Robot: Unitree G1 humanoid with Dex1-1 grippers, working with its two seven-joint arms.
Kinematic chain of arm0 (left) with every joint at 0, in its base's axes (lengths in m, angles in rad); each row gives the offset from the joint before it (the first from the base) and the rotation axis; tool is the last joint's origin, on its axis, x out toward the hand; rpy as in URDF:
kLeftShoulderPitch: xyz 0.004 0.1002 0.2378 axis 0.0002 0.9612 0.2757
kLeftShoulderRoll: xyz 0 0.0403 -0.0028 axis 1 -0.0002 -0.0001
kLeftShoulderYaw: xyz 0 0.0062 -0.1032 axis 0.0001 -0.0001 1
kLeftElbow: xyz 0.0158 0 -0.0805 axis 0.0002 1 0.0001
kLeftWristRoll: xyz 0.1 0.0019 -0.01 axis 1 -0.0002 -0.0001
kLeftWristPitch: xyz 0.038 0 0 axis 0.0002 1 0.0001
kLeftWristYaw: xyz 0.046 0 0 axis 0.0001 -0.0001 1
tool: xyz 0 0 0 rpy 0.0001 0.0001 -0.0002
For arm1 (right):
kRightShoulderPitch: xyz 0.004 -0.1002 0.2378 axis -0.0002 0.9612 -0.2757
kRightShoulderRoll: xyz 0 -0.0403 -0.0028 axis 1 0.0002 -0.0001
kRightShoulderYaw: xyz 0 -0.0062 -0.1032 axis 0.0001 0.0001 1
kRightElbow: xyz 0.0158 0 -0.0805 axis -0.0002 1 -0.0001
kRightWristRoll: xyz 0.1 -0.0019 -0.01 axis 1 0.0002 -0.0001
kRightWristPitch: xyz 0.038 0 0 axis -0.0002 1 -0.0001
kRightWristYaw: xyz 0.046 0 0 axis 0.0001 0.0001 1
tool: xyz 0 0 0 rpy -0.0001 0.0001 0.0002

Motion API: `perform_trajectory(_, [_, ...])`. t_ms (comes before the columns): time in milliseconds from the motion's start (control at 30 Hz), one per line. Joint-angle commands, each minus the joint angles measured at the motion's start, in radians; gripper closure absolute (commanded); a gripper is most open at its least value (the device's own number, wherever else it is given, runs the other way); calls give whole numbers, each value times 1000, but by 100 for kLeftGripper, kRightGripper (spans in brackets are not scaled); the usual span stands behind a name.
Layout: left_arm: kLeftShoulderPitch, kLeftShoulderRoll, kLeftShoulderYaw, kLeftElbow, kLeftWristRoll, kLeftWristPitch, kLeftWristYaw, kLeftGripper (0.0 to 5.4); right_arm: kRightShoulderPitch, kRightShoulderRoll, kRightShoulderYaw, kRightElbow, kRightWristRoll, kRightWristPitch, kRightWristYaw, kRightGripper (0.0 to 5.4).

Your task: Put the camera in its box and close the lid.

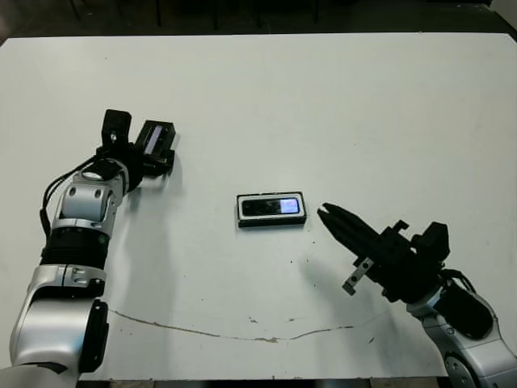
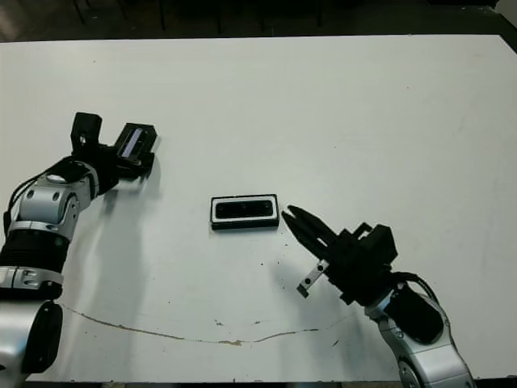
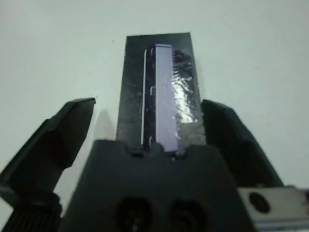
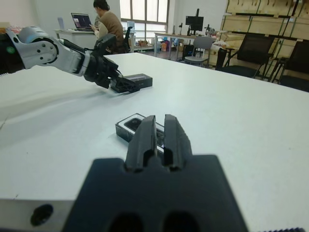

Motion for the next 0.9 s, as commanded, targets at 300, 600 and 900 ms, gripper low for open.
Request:
perform_trajectory(300, [93, 61, -75, -40, 6, 88, -130, 260, 7, -6, -4, 15, 1, -2, 10, 540])
perform_trajectory(600, [215, 139, -105, -355, -31, 145, -262, 265, 9, 2, -2, 29, -37, -60, 1, 540])
perform_trajectory(900, [319, 195, -4, -606, -152, 52, -381, 265, -22, 18, -57, 27, 51, 78, -56, 540])
